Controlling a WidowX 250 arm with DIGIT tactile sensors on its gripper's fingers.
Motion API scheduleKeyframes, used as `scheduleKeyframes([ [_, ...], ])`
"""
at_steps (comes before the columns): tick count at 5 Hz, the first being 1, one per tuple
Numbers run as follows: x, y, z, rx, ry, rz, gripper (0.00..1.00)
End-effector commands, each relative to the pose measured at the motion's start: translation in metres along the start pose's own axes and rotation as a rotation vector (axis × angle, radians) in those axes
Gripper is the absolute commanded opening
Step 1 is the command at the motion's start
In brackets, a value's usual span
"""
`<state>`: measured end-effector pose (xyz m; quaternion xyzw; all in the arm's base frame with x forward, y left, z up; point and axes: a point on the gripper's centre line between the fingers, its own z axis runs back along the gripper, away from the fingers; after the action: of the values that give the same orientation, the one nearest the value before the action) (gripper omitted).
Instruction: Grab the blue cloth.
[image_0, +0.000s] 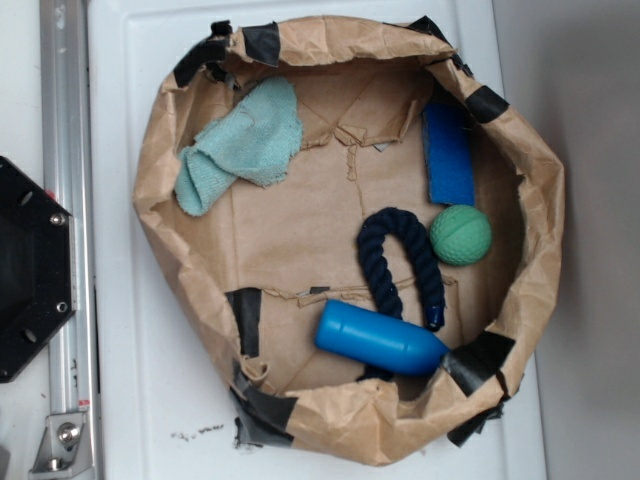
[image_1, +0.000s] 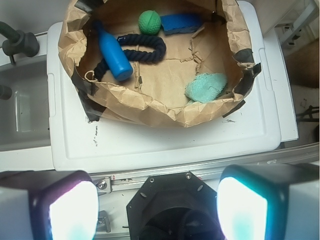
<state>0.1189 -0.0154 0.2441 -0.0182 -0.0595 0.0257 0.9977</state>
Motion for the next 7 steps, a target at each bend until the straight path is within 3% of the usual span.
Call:
scheduleKeyframes([
  [1,0.000,0.000,0.000,0.000,0.000,0.000,1.00],
  [2,0.045,0.023,-0.045,0.101,-0.037,0.011,1.00],
  [3,0.091,0.040,-0.093,0.135,-0.063,0.015,1.00],
  [4,0.123,0.048,-0.140,0.104,0.010,0.002,1.00],
  [5,0.120,0.043,-0.189,0.084,0.098,-0.036,1.00],
  [6,0.088,0.036,-0.214,0.109,0.147,-0.108,1.00],
  [7,0.073,0.050,-0.221,0.116,0.207,-0.114,1.00],
])
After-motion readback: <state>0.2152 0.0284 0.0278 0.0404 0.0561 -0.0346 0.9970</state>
